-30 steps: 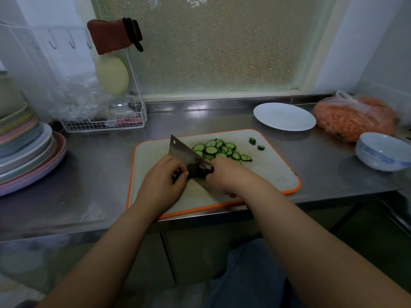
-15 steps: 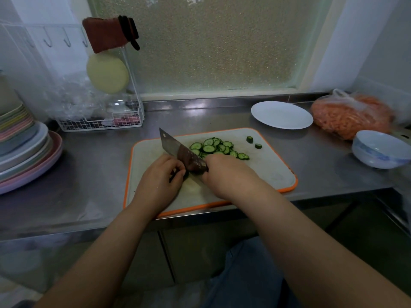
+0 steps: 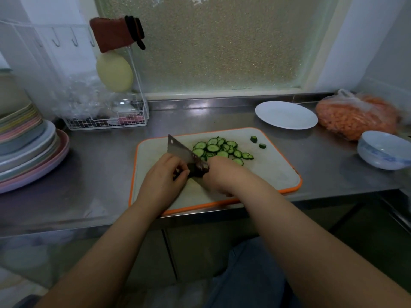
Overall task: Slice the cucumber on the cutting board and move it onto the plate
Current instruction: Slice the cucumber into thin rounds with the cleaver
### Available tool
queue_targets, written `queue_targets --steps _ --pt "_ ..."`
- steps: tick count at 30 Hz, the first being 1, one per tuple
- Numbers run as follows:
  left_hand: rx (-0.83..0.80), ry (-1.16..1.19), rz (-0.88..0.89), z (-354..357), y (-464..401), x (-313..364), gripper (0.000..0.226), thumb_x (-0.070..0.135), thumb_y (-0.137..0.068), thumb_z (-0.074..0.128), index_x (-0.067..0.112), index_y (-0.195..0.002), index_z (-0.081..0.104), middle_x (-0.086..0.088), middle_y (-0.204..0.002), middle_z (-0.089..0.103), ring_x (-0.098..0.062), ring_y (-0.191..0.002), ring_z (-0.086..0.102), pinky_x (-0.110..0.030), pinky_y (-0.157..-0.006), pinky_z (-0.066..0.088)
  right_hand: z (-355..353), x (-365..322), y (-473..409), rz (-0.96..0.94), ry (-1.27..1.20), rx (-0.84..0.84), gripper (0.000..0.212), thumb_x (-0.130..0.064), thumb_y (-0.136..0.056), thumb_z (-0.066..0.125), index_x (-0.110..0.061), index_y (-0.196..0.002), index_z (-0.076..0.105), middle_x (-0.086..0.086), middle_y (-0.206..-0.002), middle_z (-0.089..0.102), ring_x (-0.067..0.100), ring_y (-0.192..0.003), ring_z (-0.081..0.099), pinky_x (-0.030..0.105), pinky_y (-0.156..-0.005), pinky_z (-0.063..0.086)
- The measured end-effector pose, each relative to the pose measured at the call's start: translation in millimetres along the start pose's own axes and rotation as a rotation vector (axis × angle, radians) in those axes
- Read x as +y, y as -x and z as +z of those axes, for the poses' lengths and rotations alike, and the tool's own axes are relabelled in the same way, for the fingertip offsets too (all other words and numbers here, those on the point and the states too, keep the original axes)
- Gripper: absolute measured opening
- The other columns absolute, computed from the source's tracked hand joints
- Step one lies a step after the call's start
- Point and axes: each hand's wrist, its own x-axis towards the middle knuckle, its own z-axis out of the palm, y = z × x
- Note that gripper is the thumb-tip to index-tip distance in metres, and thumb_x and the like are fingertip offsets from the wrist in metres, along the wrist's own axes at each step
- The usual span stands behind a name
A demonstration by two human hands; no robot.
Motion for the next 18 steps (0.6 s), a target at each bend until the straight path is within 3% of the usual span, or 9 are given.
queue_targets --steps 3,11,18 --pt "-0.01 -0.023 -0.01 -0.9 1.1 0.1 0.01 0.02 -0.083 0.065 0.021 -0.08 0.056 0.006 -0.083 0.048 -0.012 -0.072 0.047 -0.028 -0.065 0.038 -8.9 7.0 7.1 -0.011 -0.044 0.012 0.023 -0.021 -0.094 0.049 -0.007 -0.107 0.061 0.005 -0.072 0.052 0.02 -0.058 0.05 0.027 -0.051 0.043" --pt "-0.01 0.021 0.003 -2.1 1.0 -0.9 0.009 0.013 -0.083 0.064 0.018 -0.081 0.057 0.007 -0.082 0.049 -0.01 -0.07 0.046 -0.026 -0.065 0.037 -1.0 7.1 17.7 -0.102 0.026 0.129 0.02 -0.022 -0.093 0.048 -0.013 -0.105 0.061 0.007 -0.094 0.06 0.027 -0.086 0.056 0.031 -0.069 0.043" --pt "-0.021 0.032 -0.001 -0.9 0.2 -1.0 0.009 0.014 -0.083 0.063 0.019 -0.08 0.057 0.005 -0.083 0.051 -0.012 -0.072 0.048 -0.029 -0.067 0.041 -6.8 0.6 27.3 -0.112 0.097 0.17 0.017 -0.014 -0.094 0.046 -0.013 -0.105 0.059 0.006 -0.095 0.057 0.024 -0.081 0.051 0.031 -0.069 0.042"
